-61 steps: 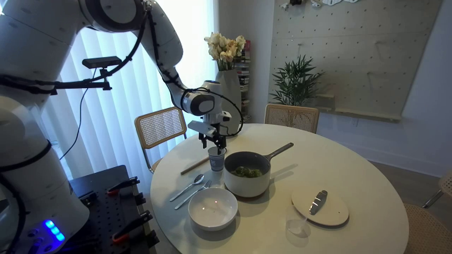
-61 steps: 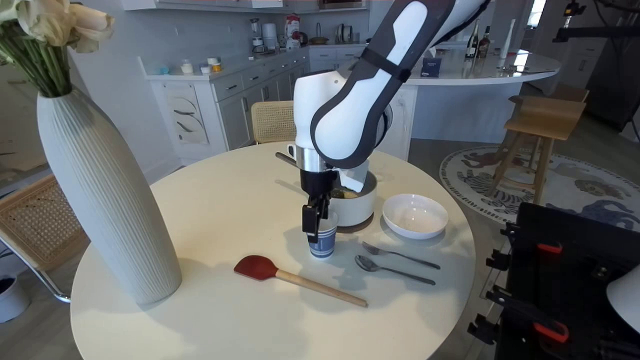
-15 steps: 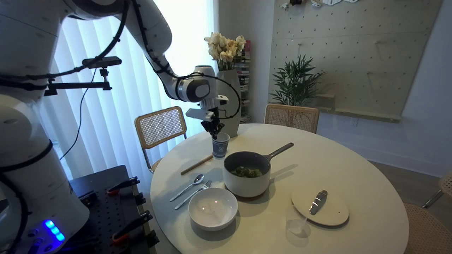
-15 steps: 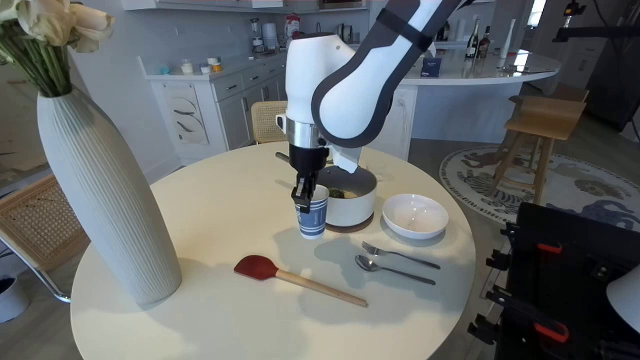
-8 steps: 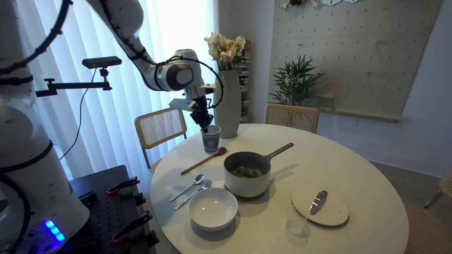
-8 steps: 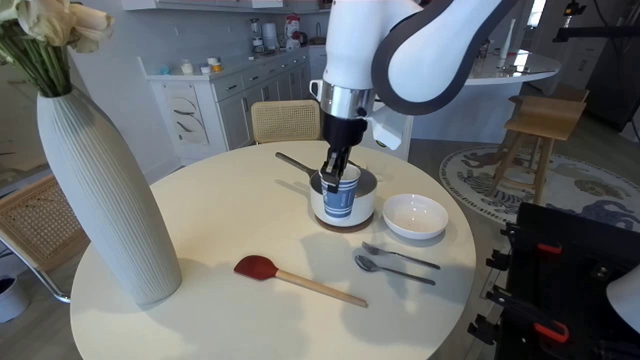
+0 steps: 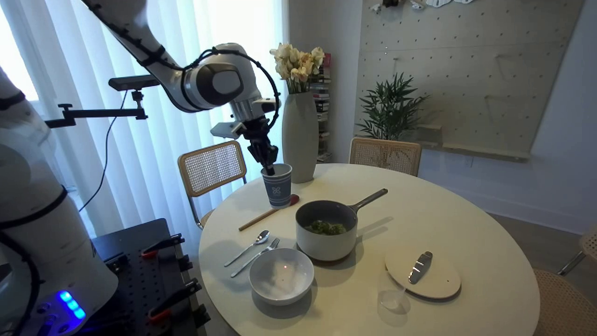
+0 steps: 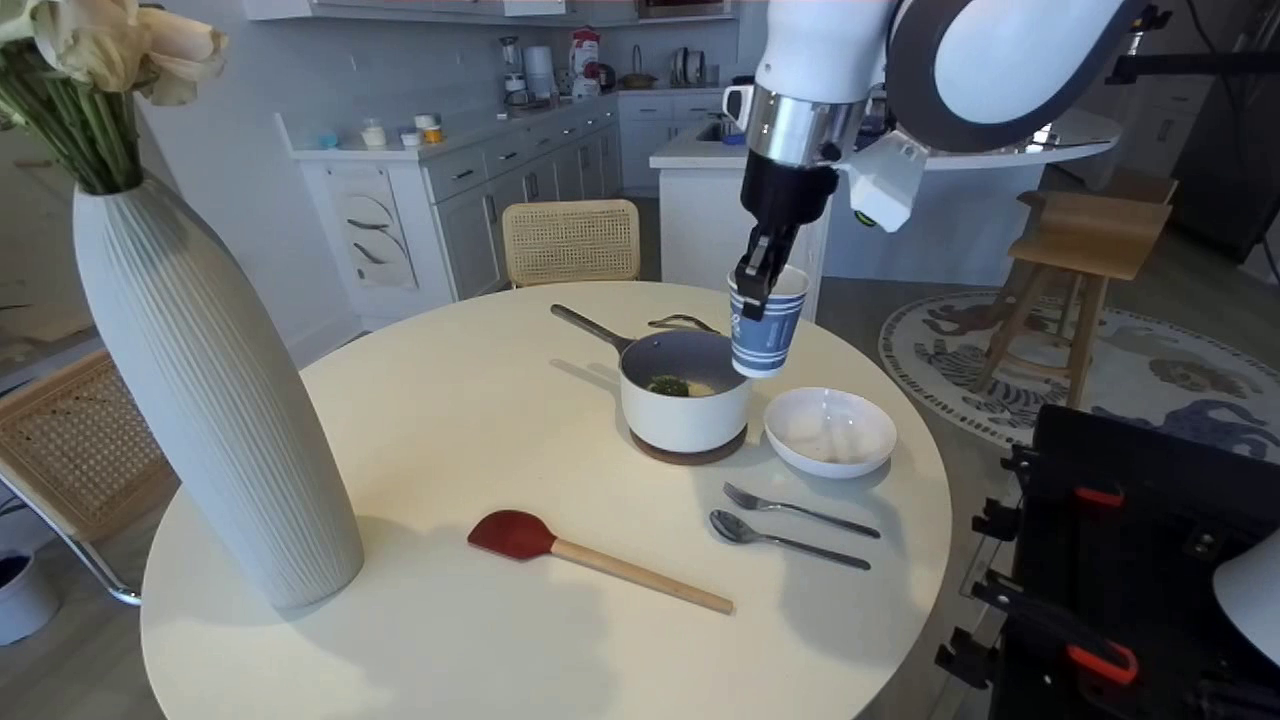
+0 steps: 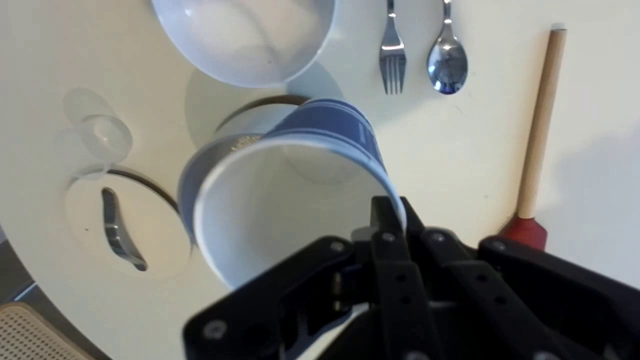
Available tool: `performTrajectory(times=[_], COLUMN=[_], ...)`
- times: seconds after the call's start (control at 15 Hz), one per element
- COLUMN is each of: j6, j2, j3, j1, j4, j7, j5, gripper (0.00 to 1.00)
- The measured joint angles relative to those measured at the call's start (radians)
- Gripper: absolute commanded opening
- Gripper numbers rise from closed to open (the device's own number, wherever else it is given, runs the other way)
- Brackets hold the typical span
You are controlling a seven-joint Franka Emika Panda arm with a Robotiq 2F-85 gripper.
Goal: Swap the places of the cup and the cutlery
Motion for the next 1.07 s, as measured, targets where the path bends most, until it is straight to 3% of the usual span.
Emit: performTrajectory(times=[0.53, 1.07], j6=[-0.025, -0.025], j2=[0.028, 0.284], j3=[-0.093, -0.193], j1=[-0.178, -0.211], j4=[0.03, 0.238], j7=[-0.003, -0.022], j5=[-0.054, -0.047], gripper=[0.01, 0.01])
